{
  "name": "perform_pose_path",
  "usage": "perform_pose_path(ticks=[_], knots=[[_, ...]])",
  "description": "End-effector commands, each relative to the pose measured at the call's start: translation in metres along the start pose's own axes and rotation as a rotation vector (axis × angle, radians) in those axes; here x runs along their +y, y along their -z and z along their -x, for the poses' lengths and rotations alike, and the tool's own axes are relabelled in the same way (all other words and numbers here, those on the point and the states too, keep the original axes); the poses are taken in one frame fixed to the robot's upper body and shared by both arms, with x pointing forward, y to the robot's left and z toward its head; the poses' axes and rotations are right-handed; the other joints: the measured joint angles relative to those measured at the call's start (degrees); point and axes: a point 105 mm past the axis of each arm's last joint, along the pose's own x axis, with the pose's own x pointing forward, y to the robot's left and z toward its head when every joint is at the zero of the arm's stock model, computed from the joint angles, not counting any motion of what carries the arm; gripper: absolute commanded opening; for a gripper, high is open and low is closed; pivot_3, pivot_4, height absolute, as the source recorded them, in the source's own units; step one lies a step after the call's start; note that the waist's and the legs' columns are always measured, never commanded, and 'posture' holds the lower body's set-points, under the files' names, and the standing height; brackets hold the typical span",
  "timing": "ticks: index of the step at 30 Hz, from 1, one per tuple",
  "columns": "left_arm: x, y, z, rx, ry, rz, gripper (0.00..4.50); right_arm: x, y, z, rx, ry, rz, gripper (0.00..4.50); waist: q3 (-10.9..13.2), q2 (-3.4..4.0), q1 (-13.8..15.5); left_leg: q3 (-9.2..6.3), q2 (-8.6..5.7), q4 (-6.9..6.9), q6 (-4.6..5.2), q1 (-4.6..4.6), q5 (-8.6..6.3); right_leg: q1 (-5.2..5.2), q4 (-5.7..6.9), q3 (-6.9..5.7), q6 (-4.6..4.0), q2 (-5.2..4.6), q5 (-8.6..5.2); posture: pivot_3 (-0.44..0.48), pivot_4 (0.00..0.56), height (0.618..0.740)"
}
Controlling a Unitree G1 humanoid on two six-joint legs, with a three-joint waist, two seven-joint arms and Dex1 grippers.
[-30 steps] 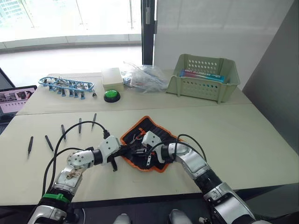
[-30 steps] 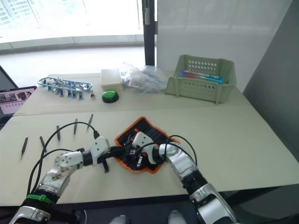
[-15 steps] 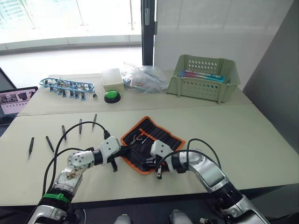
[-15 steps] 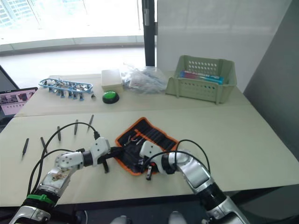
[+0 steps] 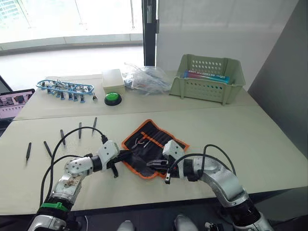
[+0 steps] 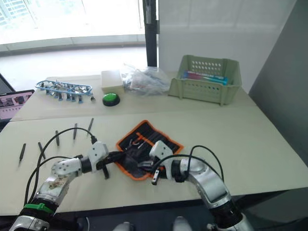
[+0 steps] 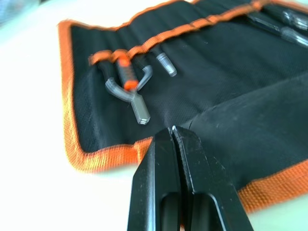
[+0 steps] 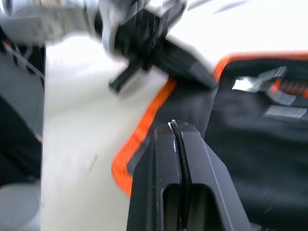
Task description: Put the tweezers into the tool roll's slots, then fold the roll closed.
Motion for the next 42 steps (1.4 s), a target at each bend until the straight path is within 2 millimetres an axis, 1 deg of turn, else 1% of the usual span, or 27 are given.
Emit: perform_pose_path(ticks=[1, 2, 3, 4, 5, 6, 7, 9, 10, 11, 13, 14, 15, 16, 17, 18, 21, 25, 29, 30, 31, 32, 34, 35, 37, 39, 42], knots=[[0.012, -0.023, 0.034, -0.101, -0.08, 0.08, 0.06, -0.008, -0.018, 0.025, -0.068, 0.078, 0.016, 0.0, 0.1, -0.11, 0.1, 0.0, 0.0, -0.01, 0.0, -0.14, 0.0, -0.12, 0.0, 0.0, 0.0, 0.0, -0.01, 0.0, 0.15, 0.736], [0.015, -0.027, 0.044, -0.118, -0.107, 0.098, 0.06, -0.012, -0.017, 0.034, -0.066, 0.113, 0.015, 0.0, 0.1, -0.15, 0.2, -0.01, 0.0, -0.02, 0.0, -0.3, 0.0, -0.24, -0.03, -0.01, 0.01, 0.0, -0.01, 0.0, 0.15, 0.736], [0.022, -0.028, 0.066, -0.116, -0.172, 0.112, 0.02, -0.021, -0.01, 0.052, -0.053, 0.195, 0.015, 0.26, 0.1, -0.18, 0.3, -0.01, 0.0, -0.02, 0.0, -0.44, 0.0, -0.32, -0.07, -0.01, 0.02, -0.02, -0.02, 0.0, 0.15, 0.736], [0.027, -0.03, 0.08, -0.109, -0.218, 0.119, 0.0, -0.027, -0.005, 0.064, -0.041, 0.249, 0.017, 0.56, 0.1, -0.25, 0.6, -0.01, -0.03, -0.02, -0.01, -0.55, -0.01, -0.37, -0.11, -0.02, 0.02, -0.06, -0.03, 0.0, 0.15, 0.736], [0.031, -0.027, 0.098, -0.079, -0.273, 0.115, 0.27, -0.031, 0.002, 0.078, -0.027, 0.302, 0.015, 0.8, 0.2, -0.27, 0.8, -0.01, -0.03, -0.04, -0.03, -0.64, -0.04, -0.4, -0.26, -0.03, 0.02, -0.06, -0.03, 0.0, 0.15, 0.736], [0.037, -0.019, 0.12, -0.033, -0.333, 0.116, 0.53, -0.035, 0.008, 0.093, -0.019, 0.35, 0.008, 1.13, 0.2, -0.28, 1.1, -0.01, -0.03, -0.06, -0.04, -0.66, -0.05, -0.41, -0.33, -0.04, 0.02, -0.07, -0.03, 0.0, 0.15, 0.736], [0.04, -0.014, 0.137, -0.004, -0.38, 0.121, 0.82, -0.036, 0.012, 0.104, -0.024, 0.384, 0.012, 1.5, 0.2, -0.28, 1.2, 0.0, -0.06, -0.06, -0.06, -0.73, -0.09, -0.45, -0.38, -0.03, 0.04, -0.11, -0.04, 0.0, 0.15, 0.736], [0.045, -0.005, 0.176, 0.05, -0.477, 0.14, 1.47, -0.043, 0.023, 0.134, -0.028, 0.482, 0.024, 2.2, 0.2, -0.28, 1.3, 0.06, -0.07, -0.12, -0.06, -0.73, -0.13, -0.45, -0.46, -0.03, 0.05, -0.13, -0.09, 0.0, 0.15, 0.736], [0.046, -0.001, 0.192, 0.076, -0.519, 0.137, 1.79, -0.046, 0.03, 0.148, -0.021, 0.528, 0.023, 2.48, 0.2, -0.31, 1.3, 0.07, -0.07, -0.13, -0.06, -0.73, -0.13, -0.45, -0.49, -0.03, 0.07, -0.13, -0.13, 0.0, 0.15, 0.736], [0.047, 0.002, 0.205, 0.099, -0.554, 0.136, 2.14, -0.048, 0.038, 0.162, -0.016, 0.578, 0.015, 2.87, 0.2, -0.33, 1.3, 0.08, -0.06, -0.13, -0.07, -0.72, -0.13, -0.44, -0.51, -0.04, 0.06, -0.13, -0.18, 0.0, 0.15, 0.736], [0.048, 0.006, 0.222, 0.114, -0.612, 0.148, 2.79, -0.051, 0.05, 0.183, -0.007, 0.647, 0.001, 3.51, 0.3, -0.38, 1.5, 0.1, -0.05, -0.12, -0.08, -0.68, -0.14, -0.39, -0.51, -0.04, 0.01, -0.14, -0.21, 0.0, 0.15, 0.736], [0.048, 0.007, 0.229, 0.112, -0.637, 0.158, 3.12, -0.051, 0.054, 0.191, -0.003, 0.671, -0.003, 3.87, 0.3, -0.41, 1.6, 0.1, -0.05, -0.1, -0.08, -0.67, -0.13, -0.38, -0.5, -0.04, -0.21, -0.15, -0.33, 0.0, 0.15, 0.736], [0.047, 0.014, 0.24, 0.134, -0.666, 0.168, 3.42, -0.051, 0.061, 0.202, 0.005, 0.706, -0.015, 4.18, 0.3, -0.43, 1.7, 0.1, -0.05, -0.05, -0.08, -0.67, -0.13, -0.37, -0.46, -0.04, -0.41, -0.16, -0.44, 0.0, 0.15, 0.736], [0.045, 0.021, 0.251, 0.158, -0.699, 0.179, 3.77, -0.05, 0.07, 0.213, 0.026, 0.74, -0.028, 4.5, 0.3, -0.44, 1.7, 0.1, -0.05, -0.03, -0.09, -0.66, -0.13, -0.35, -0.43, -0.05, -0.42, -0.16, -0.44, 0.0, 0.15, 0.736], [0.045, 0.026, 0.26, 0.169, -0.741, 0.183, 4.03, -0.048, 0.076, 0.221, 0.031, 0.766, -0.038, 4.5, 0.3, -0.47, 1.7, 0.1, -0.05, -0.02, -0.09, -0.63, -0.13, -0.33, -0.43, -0.04, -0.43, -0.16, -0.45, 0.0, 0.15, 0.736], [0.046, 0.029, 0.266, 0.168, -0.774, 0.185, 4.42, -0.048, 0.078, 0.225, 0.026, 0.785, -0.046, 4.5, 0.3, -0.48, 1.6, 0.11, -0.04, -0.02, -0.1, -0.57, -0.13, -0.26, -0.42, -0.04, -0.46, -0.18, -0.47, 0.0, 0.15, 0.736], [0.05, 0.033, 0.275, 0.159, -0.827, 0.186, 4.47, -0.047, 0.078, 0.223, 0.012, 0.777, -0.04, 4.5, 0.3, -0.47, 1.4, 0.14, -0.05, -0.03, -0.1, -0.56, -0.13, -0.27, -0.4, -0.03, -0.47, -0.2, -0.47, 0.0, 0.15, 0.736], [0.047, 0.037, 0.276, 0.152, -0.848, 0.208, 4.47, -0.049, 0.071, 0.21, -0.011, 0.725, -0.015, 4.5, 0.3, -0.51, 1.2, 0.14, -0.01, -0.03, -0.1, -0.52, -0.13, -0.27, -0.31, -0.03, -0.48, -0.16, -0.47, 0.0, 0.15, 0.736], [0.045, 0.04, 0.278, 0.133, -0.904, 0.248, 4.47, -0.05, 0.057, 0.19, -0.046, 0.612, -0.006, 4.5, 0.3, -0.5, 1.2, 0.17, -0.02, -0.03, -0.1, -0.53, -0.13, -0.26, -0.32, -0.01, -0.45, -0.16, -0.45, 0.0, 0.15, 0.736], [0.046, 0.041, 0.279, 0.129, -0.915, 0.252, 4.47, -0.05, 0.055, 0.187, -0.053, 0.595, -0.007, 4.5, 0.3, -0.51, 1.2, 0.17, -0.02, -0.03, -0.1, -0.53, -0.13, -0.26, -0.32, -0.01, -0.38, -0.16, -0.41, 0.0, 0.15, 0.736], [0.047, 0.045, 0.281, 0.128, -0.936, 0.266, 4.47, -0.048, 0.052, 0.181, -0.055, 0.558, -0.003, 4.5, 0.3, -0.52, 1.3, 0.17, -0.01, -0.04, -0.1, -0.53, -0.13, -0.26, -0.31, -0.02, -0.07, -0.15, -0.24, 0.0, 0.15, 0.736], [0.049, 0.05, 0.283, 0.134, -0.964, 0.279, 4.47, -0.044, 0.046, 0.171, -0.053, 0.482, 0.016, 4.5, 0.3, -0.53, 1.3, 0.16, 0.0, -0.04, -0.1, -0.53, -0.13, -0.26, -0.31, -0.02, -0.05, -0.12, -0.23, 0.0, 0.15, 0.736], [0.056, 0.058, 0.281, 0.101, -1.016, 0.315, 4.47, -0.028, 0.031, 0.147, -0.026, 0.251, 0.073, 4.5, 0.4, -0.47, 1.4, 0.17, -0.02, -0.04, -0.1, -0.51, -0.12, -0.25, -0.31, -0.02, -0.04, -0.13, -0.22, 0.0, 0.15, 0.736], [0.06, 0.059, 0.28, 0.085, -1.025, 0.326, 4.47, -0.021, 0.028, 0.141, -0.009, 0.179, 0.093, 4.5, 0.4, -0.47, 1.5, 0.17, -0.02, -0.03, -0.09, -0.51, -0.12, -0.25, -0.3, -0.03, -0.03, -0.14, -0.21, 0.0, 0.15, 0.736], [0.071, 0.059, 0.279, 0.067, -1.083, 0.339, 4.47, -0.014, 0.021, 0.135, 0.0, 0.093, 0.121, 4.5, 0.3, -0.58, 1.8, 0.16, -0.01, -0.01, -0.09, -0.5, -0.12, -0.23, -0.28, -0.05, -0.03, -0.13, -0.21, 0.0, 0.15, 0.736], [0.079, 0.059, 0.277, 0.066, -1.115, 0.344, 4.47, -0.012, 0.018, 0.133, 0.002, 0.056, 0.141, 4.5, 0.3, -0.83, 2.2, 0.16, -0.01, 0.0, -0.1, -0.47, -0.11, -0.17, -0.29, -0.08, 0.01, -0.14, -0.19, 0.0, 0.15, 0.736], [0.089, 0.061, 0.26, 0.105, -1.091, 0.326, 4.47, -0.011, 0.015, 0.131, 0.004, 0.027, 0.162, 4.5, 0.3, -0.98, 2.4, 0.16, -0.05, 0.02, -0.14, -0.52, -0.1, -0.15, -0.4, -0.06, 0.11, -0.17, -0.13, 0.0, 0.15, 0.736]])
